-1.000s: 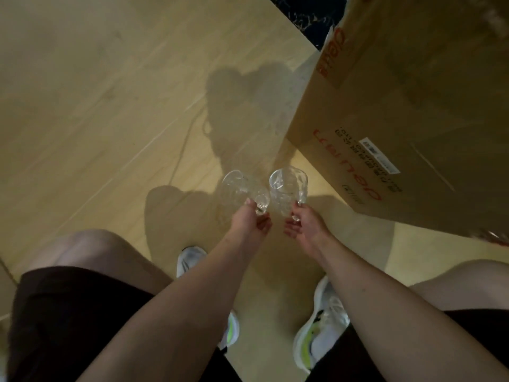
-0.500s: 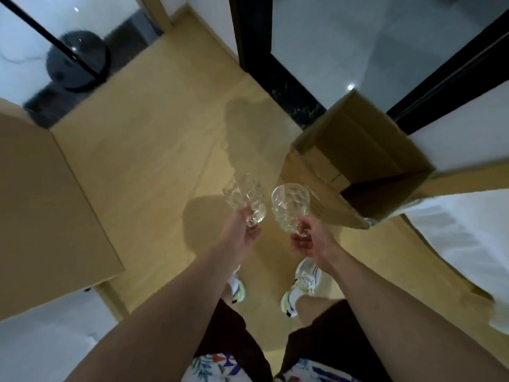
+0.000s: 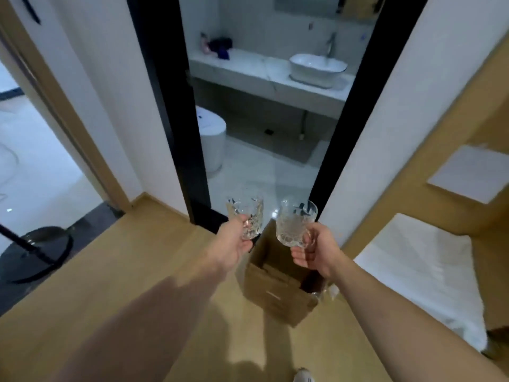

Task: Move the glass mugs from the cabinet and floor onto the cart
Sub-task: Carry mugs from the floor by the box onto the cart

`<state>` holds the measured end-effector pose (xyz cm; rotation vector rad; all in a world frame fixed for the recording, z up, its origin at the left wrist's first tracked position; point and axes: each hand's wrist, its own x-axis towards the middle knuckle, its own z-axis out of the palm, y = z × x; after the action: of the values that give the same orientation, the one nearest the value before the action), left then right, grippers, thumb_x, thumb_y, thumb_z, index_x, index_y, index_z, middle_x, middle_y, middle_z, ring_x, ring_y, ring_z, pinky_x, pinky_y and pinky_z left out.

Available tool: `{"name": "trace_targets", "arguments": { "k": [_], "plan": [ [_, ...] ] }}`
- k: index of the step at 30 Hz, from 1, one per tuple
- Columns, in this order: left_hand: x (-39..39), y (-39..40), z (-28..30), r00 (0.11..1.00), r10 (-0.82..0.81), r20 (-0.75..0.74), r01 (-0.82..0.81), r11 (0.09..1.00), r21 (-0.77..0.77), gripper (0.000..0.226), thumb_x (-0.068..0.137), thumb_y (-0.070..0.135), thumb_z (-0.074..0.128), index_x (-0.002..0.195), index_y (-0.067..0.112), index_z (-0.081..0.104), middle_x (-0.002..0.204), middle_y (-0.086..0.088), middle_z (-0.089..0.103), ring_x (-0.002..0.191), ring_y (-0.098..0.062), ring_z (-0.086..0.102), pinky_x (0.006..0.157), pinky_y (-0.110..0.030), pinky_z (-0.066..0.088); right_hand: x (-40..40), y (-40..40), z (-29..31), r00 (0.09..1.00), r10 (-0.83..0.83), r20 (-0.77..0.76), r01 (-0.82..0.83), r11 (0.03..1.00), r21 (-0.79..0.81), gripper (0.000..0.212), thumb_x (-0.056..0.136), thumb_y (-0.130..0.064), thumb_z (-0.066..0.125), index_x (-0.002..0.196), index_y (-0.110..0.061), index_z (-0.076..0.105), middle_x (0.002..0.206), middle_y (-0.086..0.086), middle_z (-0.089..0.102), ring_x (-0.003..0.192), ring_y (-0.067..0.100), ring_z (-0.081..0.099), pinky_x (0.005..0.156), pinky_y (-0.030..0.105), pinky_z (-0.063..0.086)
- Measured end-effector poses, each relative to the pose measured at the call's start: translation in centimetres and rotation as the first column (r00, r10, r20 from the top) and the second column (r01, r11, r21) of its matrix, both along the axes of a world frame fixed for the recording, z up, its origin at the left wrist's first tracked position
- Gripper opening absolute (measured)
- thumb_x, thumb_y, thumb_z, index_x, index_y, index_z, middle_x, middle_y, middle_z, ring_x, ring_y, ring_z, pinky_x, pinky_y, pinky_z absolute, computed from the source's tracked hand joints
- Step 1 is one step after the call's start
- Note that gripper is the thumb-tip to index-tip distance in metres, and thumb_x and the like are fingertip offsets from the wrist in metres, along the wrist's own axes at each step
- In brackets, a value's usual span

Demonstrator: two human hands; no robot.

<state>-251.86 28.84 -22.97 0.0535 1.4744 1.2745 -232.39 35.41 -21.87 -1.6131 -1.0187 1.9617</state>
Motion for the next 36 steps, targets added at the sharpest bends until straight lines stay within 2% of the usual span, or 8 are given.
{"name": "trace_targets", "arguments": {
  "k": [2, 5, 9, 16, 20, 25, 32, 36],
  "plan": [
    [1.0, 1.1, 1.8, 0.995, -0.092, -0.04, 0.093, 0.995, 0.021, 0.036, 0.096, 0.036, 0.06, 0.126, 0.017, 0.06, 0.118, -0.01, 0.065, 0.107, -0.027, 0.064, 0.083, -0.036, 0.057, 1.8, -0.8, 1.9, 0.997, -0.077, -0.026, 0.078, 0.996, 0.05, 0.066, 0.099, -0.04, 0.038, 0.038, -0.02, 0.052, 0.077, 0.016, 0.059, 0.066, 0.026, 0.054, 0.075, 0.037, 0.052],
    [3.9, 2.4, 4.3, 0.974, -0.222, -0.053, 0.224, 0.974, 0.044, 0.034, 0.096, 0.039, 0.058, 0.122, 0.017, 0.061, 0.114, -0.011, 0.066, 0.103, -0.026, 0.064, 0.075, -0.036, 0.055, 5.4, -2.4, 3.8, 0.965, -0.252, -0.066, 0.257, 0.964, 0.073, 0.056, 0.096, -0.039, 0.042, 0.044, -0.02, 0.049, 0.075, 0.019, 0.056, 0.06, 0.026, 0.05, 0.065, 0.033, 0.048],
    [10.2, 3.0, 7.9, 0.911, -0.412, -0.031, 0.413, 0.906, 0.088, 0.016, 0.099, 0.03, 0.054, 0.1, 0.015, 0.059, 0.093, -0.009, 0.064, 0.083, -0.022, 0.061, 0.088, -0.04, 0.05, 12.1, -5.0, 5.5, 0.867, -0.486, -0.109, 0.496, 0.863, 0.094, 0.042, 0.092, -0.041, 0.044, 0.056, -0.018, 0.043, 0.076, 0.021, 0.06, 0.06, 0.028, 0.052, 0.064, 0.031, 0.05],
    [23.7, 3.0, 12.5, 0.763, -0.643, -0.066, 0.646, 0.756, 0.107, 0.018, 0.097, 0.027, 0.056, 0.086, 0.013, 0.056, 0.09, -0.013, 0.059, 0.09, -0.027, 0.057, 0.101, -0.046, 0.051, 25.0, -10.8, 8.3, 0.652, -0.727, -0.215, 0.757, 0.638, 0.137, 0.036, 0.083, -0.041, 0.046, 0.053, -0.023, 0.039, 0.07, 0.013, 0.043, 0.053, 0.022, 0.035, 0.059, 0.025, 0.032],
    [33.4, 2.5, 14.1, 0.653, -0.748, -0.115, 0.757, 0.64, 0.132, 0.014, 0.094, 0.026, 0.056, 0.086, 0.015, 0.054, 0.089, -0.012, 0.056, 0.076, -0.023, 0.055, 0.094, -0.043, 0.052, 33.5, -14.3, 9.5, 0.569, -0.795, -0.21, 0.822, 0.541, 0.179, 0.041, 0.087, -0.044, 0.045, 0.053, -0.024, 0.036, 0.072, 0.014, 0.045, 0.054, 0.021, 0.037, 0.059, 0.025, 0.03],
    [47.3, 0.5, 15.7, 0.497, -0.862, -0.1, 0.862, 0.478, 0.167, 0.013, 0.094, 0.026, 0.053, 0.088, 0.015, 0.053, 0.11, -0.017, 0.06, 0.108, -0.033, 0.062, 0.093, -0.045, 0.054, 44.6, -19.2, 10.7, 0.454, -0.875, -0.17, 0.885, 0.421, 0.199, 0.042, 0.094, -0.047, 0.047, 0.066, -0.016, 0.046, 0.079, 0.02, 0.059, 0.051, 0.022, 0.049, 0.062, 0.03, 0.05],
    [65.7, -3.5, 16.7, 0.31, -0.95, -0.026, 0.931, 0.298, 0.21, 0.018, 0.093, 0.03, 0.057, 0.093, 0.012, 0.056, 0.116, -0.022, 0.06, 0.113, -0.035, 0.061, 0.095, -0.043, 0.053, 59.6, -26.3, 11.5, 0.266, -0.956, -0.125, 0.944, 0.233, 0.232, 0.038, 0.09, -0.051, 0.052, 0.076, -0.016, 0.049, 0.079, 0.019, 0.062, 0.05, 0.021, 0.054, 0.052, 0.028, 0.054],
    [74.2, -5.8, 17.2, 0.193, -0.98, -0.044, 0.96, 0.18, 0.214, 0.015, 0.092, 0.029, 0.056, 0.087, 0.015, 0.053, 0.109, -0.017, 0.059, 0.107, -0.033, 0.061, 0.096, -0.042, 0.052, 66.1, -30.4, 12.2, 0.166, -0.974, -0.156, 0.968, 0.13, 0.214, 0.037, 0.086, -0.05, 0.055, 0.074, -0.017, 0.045, 0.071, 0.016, 0.055, 0.037, 0.015, 0.042, 0.042, 0.022, 0.046]
  ]
}}
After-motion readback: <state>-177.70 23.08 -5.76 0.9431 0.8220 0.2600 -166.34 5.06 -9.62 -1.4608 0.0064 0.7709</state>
